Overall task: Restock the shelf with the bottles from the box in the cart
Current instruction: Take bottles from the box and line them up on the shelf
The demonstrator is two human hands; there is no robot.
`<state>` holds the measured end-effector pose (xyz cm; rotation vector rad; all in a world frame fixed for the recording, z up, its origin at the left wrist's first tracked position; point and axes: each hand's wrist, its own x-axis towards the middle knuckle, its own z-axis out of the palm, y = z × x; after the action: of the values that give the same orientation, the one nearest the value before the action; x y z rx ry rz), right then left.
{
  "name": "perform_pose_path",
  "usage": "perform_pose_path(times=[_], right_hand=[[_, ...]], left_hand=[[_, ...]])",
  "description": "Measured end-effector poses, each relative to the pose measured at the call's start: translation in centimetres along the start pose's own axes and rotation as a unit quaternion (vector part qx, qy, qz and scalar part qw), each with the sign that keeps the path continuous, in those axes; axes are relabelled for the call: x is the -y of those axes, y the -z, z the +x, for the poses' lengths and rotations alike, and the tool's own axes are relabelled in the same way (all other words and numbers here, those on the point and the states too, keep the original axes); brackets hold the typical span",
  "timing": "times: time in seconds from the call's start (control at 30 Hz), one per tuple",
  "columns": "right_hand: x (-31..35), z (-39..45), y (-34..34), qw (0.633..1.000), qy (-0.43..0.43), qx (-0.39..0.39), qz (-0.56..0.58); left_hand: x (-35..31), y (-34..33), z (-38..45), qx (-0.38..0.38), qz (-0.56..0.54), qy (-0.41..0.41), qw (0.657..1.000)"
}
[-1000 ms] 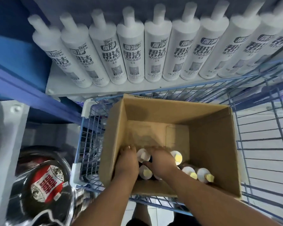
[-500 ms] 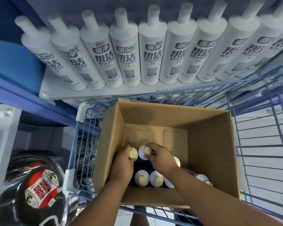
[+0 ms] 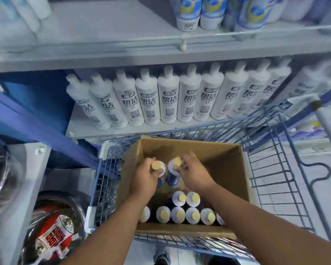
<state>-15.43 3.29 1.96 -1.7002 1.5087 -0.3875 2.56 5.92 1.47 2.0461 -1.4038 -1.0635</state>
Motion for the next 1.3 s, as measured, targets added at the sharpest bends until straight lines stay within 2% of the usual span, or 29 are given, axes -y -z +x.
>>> perform_pose_path(times=[0.2, 0.37, 0.5, 0.67, 0.8, 0.97, 1.13, 1.3], right_hand=[[3.9, -1.4, 7.4, 0.997, 0.062, -0.052, 0.006], [6.5, -2.5, 13.4, 0.989, 0.117, -0.083, 0.019], [8.6, -3.4, 18.2, 0.983, 0.153, -0.096, 0.018], [11.7, -4.5, 23.4, 0.968, 0.201, -0.145, -0.046], [15.1, -4.8, 26.7, 0.963, 0.208, -0.163, -0.053], [18.9, -4.5, 30.1, 0.957, 0.214, -0.192, -0.049], [22.0, -3.8, 32.8, 0.946, 0.217, -0.236, -0.049], [25.4, -3.1, 35.0, 0.936, 0.207, -0.281, -0.053]], left_hand=[[-6.7, 3.4, -0.5, -0.050, -0.002, -0.076, 0.996], [-13.6, 4.8, -2.5, -0.107, -0.105, -0.097, 0.984], [-18.6, 6.3, -4.3, -0.141, -0.110, -0.136, 0.975], [-24.7, 8.7, -5.6, -0.187, -0.143, -0.174, 0.956], [-28.7, 11.2, -6.3, -0.188, -0.203, -0.215, 0.937], [-32.6, 14.1, -6.3, -0.181, -0.210, -0.269, 0.922], [-36.0, 17.1, -5.4, -0.175, -0.198, -0.289, 0.920], [-38.3, 19.3, -3.6, -0.193, -0.219, -0.311, 0.904]])
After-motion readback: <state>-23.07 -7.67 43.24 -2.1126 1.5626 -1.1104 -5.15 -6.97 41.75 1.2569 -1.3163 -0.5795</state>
